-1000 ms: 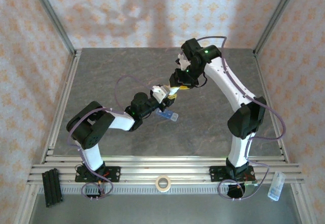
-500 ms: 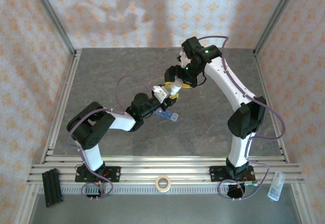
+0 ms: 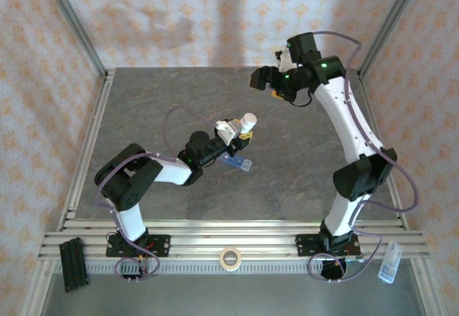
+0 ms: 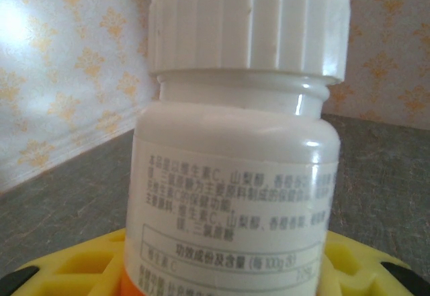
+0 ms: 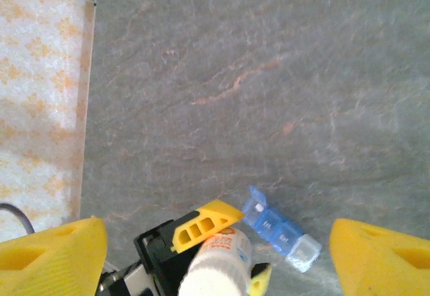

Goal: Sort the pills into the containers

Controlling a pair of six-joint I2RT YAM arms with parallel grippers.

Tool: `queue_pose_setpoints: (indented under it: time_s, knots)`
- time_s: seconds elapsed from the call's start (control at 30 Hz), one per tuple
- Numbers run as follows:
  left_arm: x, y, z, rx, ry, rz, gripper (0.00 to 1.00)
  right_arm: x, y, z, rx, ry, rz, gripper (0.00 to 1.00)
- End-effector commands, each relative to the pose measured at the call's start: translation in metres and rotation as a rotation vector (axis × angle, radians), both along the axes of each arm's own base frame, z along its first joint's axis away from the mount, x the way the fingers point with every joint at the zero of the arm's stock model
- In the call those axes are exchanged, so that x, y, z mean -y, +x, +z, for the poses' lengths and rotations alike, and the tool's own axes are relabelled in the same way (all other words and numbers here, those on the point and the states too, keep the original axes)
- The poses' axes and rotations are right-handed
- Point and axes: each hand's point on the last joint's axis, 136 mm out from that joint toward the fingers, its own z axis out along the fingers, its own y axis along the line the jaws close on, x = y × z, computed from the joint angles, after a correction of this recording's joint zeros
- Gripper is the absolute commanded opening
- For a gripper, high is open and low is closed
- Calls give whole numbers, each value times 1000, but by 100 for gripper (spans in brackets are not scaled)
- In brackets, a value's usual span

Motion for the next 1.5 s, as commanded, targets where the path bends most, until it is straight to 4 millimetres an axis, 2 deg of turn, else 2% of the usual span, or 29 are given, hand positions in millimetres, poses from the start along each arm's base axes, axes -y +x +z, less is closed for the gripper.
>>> queue_pose_setpoints:
  time_s: [0.0, 0.17, 0.27, 0.47, 0.7, 1.13, 1.47]
  knots:
    - [2, -2, 21, 35, -59, -27, 0, 7, -16, 15, 133, -89, 127, 77]
    - [5, -7, 26, 13, -88, -75, 0, 6, -43, 10, 178, -124, 296, 73]
    - [5, -7, 28, 1, -100, -90, 0, 4, -51, 5, 163, -117, 330, 80]
    - [8, -7, 31, -9, -109, -110, 0, -16, -62, -10, 123, -131, 405, 83]
    - [7, -8, 33, -8, -108, -114, 0, -27, -62, -28, 89, -178, 432, 82]
    - [8, -9, 37, 0, -112, -120, 0, -30, -68, -52, 19, -212, 454, 78]
    - [9, -8, 36, 0, -110, -118, 0, -31, -68, -66, -19, -215, 459, 68]
